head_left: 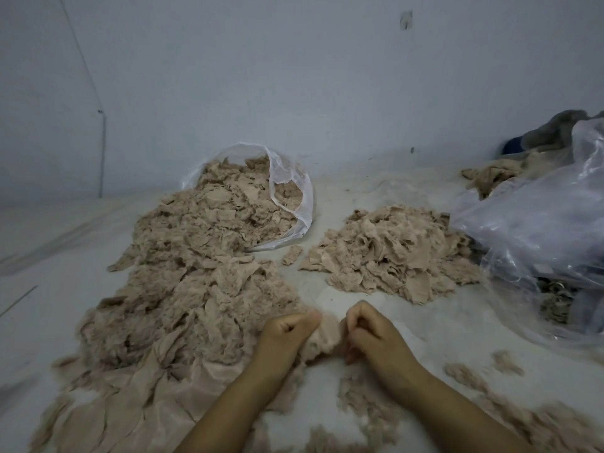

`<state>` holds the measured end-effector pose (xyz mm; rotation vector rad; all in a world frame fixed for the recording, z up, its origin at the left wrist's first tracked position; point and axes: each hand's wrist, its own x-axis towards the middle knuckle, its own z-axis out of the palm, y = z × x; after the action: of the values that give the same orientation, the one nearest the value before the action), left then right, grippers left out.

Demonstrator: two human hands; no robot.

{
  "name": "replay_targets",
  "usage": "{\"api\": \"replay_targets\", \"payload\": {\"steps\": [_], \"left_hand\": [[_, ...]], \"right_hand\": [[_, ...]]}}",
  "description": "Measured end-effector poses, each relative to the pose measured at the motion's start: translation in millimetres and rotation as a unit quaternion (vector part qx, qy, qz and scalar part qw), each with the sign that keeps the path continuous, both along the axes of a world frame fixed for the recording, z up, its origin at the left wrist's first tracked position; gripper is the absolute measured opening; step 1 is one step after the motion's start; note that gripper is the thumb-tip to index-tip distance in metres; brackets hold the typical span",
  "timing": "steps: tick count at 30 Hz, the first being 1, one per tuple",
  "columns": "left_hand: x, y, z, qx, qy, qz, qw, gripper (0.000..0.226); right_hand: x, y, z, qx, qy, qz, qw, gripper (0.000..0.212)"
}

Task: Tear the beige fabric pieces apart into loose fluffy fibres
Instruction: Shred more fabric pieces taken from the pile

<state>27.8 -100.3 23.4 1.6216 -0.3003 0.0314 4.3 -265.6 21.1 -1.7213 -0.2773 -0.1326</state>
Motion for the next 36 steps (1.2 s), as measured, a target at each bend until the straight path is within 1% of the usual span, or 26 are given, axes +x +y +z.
{"api": "replay_targets", "payload": {"steps": [1,2,3,4,7,10,11,12,14,15,17,19,20,22,24,25,26,27,28,29,30,32,33,34,35,36], "left_hand": [[-1.9,-2.1,-2.6,0.034,-0.035,-0.011,0.999,0.035],[-2.3,-3.9,-6.1,0.063,-0.062,-0.014,0.996,0.032],[-1.5,-5.4,-8.7,0.083,-0.078,-0.01,0.993,0.029],[-0.2,-6.3,-10.2,0.093,-0.086,0.003,0.992,0.028],[1.1,-6.4,-10.6,0.098,-0.091,0.04,0.99,0.034],[-3.1,-6.6,-11.1,0.115,-0.118,0.022,0.986,0.039],[-4.8,-6.6,-11.8,0.123,-0.127,0.013,0.984,0.042],[-6.2,-7.0,-12.4,0.13,-0.13,0.007,0.983,0.04],[-6.4,-7.2,-12.4,0.154,-0.138,0.013,0.978,0.03],[-5.0,-6.5,-11.6,0.175,-0.146,0.029,0.973,0.029],[-0.4,-1.4,-8.6,0.204,-0.163,0.087,0.961,0.039],[4.8,10.4,-6.2,0.189,-0.16,0.147,0.958,0.047],[6.1,16.7,-5.5,0.169,-0.15,0.159,0.961,0.047],[4.9,23.4,-3.4,0.099,-0.117,0.143,0.978,0.041],[1.7,23.5,4.9,0.013,-0.082,0.105,0.991,0.033],[1.5,24.6,9.8,-0.002,-0.081,0.097,0.992,0.029],[1.2,27.8,14.1,0.01,-0.097,0.097,0.99,0.023],[0.6,33.2,18.5,0.04,-0.12,0.1,0.987,0.017],[1.3,40.6,21.4,0.078,-0.14,0.098,0.982,0.015],[1.5,48.6,23.3,0.123,-0.146,0.088,0.978,0.018],[2.1,56.0,23.5,0.173,-0.143,0.068,0.972,0.022],[2.6,63.7,20.7,0.295,-0.13,0.005,0.947,0.021],[2.7,64.1,17.9,0.357,-0.126,-0.025,0.925,0.02],[3.8,63.7,13.9,0.408,-0.133,-0.043,0.902,0.022],[5.4,61.8,9.6,0.439,-0.148,-0.051,0.885,0.022],[6.8,59.4,6.4,0.453,-0.168,-0.044,0.874,0.016]], "right_hand": [[0.9,2.2,1.3,0.056,0.027,-0.001,0.998,0.014],[2.6,3.8,-0.2,0.068,0.035,-0.005,0.997,0.015],[2.5,5.4,-1.1,0.057,0.042,-0.001,0.998,0.022],[3.4,6.0,-3.7,0.039,0.046,0.004,0.998,0.023],[2.1,5.8,-3.9,-0.006,0.068,0.024,0.997,0.029],[1.2,2.9,-2.9,-0.052,0.078,0.06,0.994,0.036],[0.4,3.6,-2.2,-0.061,0.072,0.06,0.994,0.035],[-0.6,5.3,-1.9,-0.062,0.06,0.051,0.995,0.03],[-1.3,10.1,-1.0,-0.023,0.056,0.02,0.998,0.018],[-0.7,10.5,-0.4,0.007,0.065,0.001,0.998,0.02],[1.5,6.1,1.1,0.074,0.081,-0.037,0.993,0.023],[2.7,-2.7,3.5,0.133,0.087,-0.072,0.985,0.023],[3.3,-7.7,4.1,0.148,0.091,-0.089,0.981,0.022],[5.3,-13.8,5.9,0.163,0.093,-0.113,0.976,0.017],[9.4,-15.1,8.7,0.214,0.101,-0.137,0.962,0.011],[13.2,-16.3,8.0,0.243,0.109,-0.149,0.952,0.024],[15.2,-18.2,5.8,0.237,0.113,-0.16,0.952,0.04],[14.0,-18.7,5.1,0.178,0.113,-0.17,0.963,0.051],[11.6,-17.7,3.9,0.086,0.103,-0.174,0.975,0.055],[8.2,-14.6,1.6,0.0,0.079,-0.171,0.982,0.049],[3.5,-8.8,-0.1,-0.071,0.046,-0.164,0.983,0.035],[-4.3,3.3,0.2,-0.147,-0.009,-0.142,0.979,0.011],[-7.0,9.5,1.2,-0.172,-0.022,-0.119,0.978,0.01],[-9.4,14.7,2.1,-0.204,-0.023,-0.087,0.975,0.019],[-11.2,19.8,3.4,-0.242,-0.014,-0.052,0.969,0.028],[-12.9,24.6,4.2,-0.282,-0.002,-0.023,0.959,0.033]]}}
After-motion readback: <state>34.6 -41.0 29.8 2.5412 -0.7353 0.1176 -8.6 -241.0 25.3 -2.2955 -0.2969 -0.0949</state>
